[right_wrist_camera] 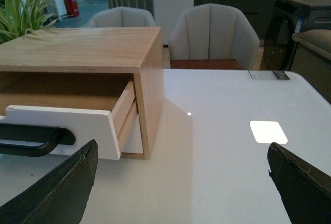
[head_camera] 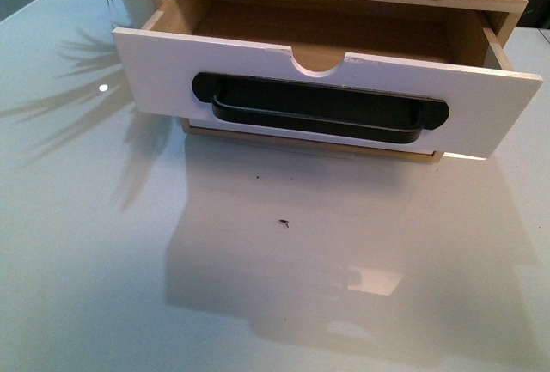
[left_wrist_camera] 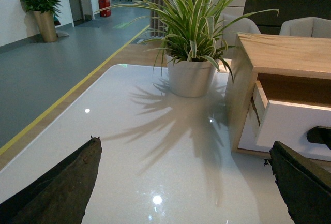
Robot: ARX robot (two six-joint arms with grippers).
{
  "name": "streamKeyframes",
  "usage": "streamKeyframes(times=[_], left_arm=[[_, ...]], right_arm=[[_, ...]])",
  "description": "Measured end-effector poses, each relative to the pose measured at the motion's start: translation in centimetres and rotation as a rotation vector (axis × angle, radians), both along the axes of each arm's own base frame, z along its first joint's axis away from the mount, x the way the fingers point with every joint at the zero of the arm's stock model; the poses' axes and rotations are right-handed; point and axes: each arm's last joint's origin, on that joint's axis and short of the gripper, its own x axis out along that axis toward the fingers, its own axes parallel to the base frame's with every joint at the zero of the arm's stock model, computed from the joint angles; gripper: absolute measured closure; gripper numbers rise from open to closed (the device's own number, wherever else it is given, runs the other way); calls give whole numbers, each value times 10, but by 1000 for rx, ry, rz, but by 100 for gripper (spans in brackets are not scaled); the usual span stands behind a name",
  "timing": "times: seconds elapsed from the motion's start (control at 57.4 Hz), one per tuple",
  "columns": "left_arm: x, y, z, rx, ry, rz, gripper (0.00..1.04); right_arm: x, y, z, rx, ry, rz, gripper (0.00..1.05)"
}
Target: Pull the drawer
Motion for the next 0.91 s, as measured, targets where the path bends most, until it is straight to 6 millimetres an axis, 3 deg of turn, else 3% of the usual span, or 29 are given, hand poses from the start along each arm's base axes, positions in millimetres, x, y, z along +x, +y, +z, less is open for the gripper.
streamKeyframes(times=[0.905], left_arm=[[0, 0, 0, 0, 0, 0, 7]], right_arm=[[0, 0, 0, 0, 0, 0, 9]])
